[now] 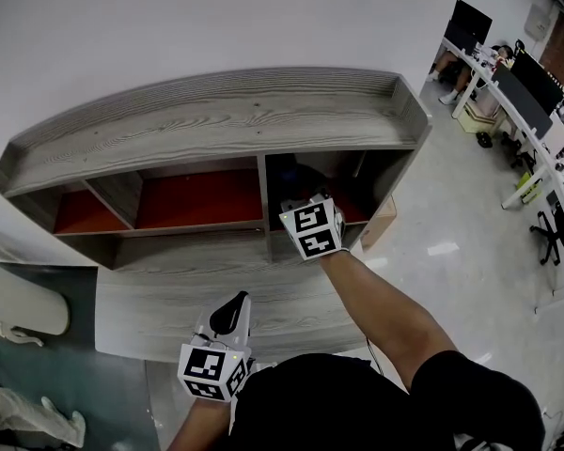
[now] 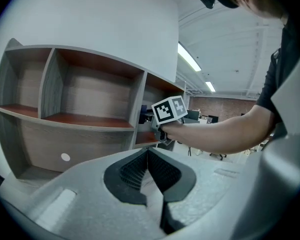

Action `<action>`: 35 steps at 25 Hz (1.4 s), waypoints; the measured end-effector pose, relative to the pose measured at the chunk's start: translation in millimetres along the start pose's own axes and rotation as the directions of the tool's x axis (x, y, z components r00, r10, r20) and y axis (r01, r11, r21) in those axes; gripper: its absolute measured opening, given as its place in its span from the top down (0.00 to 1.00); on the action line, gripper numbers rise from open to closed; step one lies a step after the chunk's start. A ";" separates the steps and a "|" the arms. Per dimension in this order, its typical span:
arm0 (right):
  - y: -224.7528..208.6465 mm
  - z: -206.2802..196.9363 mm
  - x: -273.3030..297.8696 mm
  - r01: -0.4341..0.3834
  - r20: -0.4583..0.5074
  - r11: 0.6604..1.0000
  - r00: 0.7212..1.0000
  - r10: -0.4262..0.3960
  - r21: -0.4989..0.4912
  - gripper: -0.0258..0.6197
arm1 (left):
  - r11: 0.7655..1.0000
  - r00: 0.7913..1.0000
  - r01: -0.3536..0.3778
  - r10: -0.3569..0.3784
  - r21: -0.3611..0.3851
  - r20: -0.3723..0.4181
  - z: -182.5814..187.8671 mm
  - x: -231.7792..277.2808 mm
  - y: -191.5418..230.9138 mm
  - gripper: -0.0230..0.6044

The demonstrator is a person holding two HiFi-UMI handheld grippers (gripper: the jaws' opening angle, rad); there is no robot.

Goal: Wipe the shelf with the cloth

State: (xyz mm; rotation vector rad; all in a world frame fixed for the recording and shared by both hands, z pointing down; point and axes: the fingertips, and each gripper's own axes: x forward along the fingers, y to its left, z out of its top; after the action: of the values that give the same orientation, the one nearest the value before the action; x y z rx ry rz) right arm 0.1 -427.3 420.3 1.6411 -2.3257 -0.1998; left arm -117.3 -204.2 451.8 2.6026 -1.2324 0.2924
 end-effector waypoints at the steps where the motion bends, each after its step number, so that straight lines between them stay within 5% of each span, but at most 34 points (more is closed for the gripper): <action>1: 0.3 0.6 1.7 0.001 0.000 1.000 1.000 -0.001 -0.006 0.74 | 1.000 1.000 -0.004 0.004 -0.001 -0.001 -0.2 -1.0 1.4 0.95; 16: -11.4 -15.7 17.8 0.035 -0.088 0.998 0.995 -0.039 -0.045 0.74 | 1.000 1.000 0.004 -0.004 0.000 -0.004 0.7 3.7 3.3 0.95; 35: -97.0 -59.1 -16.1 0.261 -0.188 0.958 0.953 -0.236 0.122 0.74 | 0.999 0.999 0.035 -0.035 0.011 -0.007 1.6 14.4 -3.7 0.95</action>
State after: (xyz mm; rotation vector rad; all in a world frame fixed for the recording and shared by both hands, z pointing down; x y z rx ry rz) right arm 110.6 -442.3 447.2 1.9394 -2.0442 0.0605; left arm -105.3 -212.9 453.8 2.6271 -1.1851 0.3014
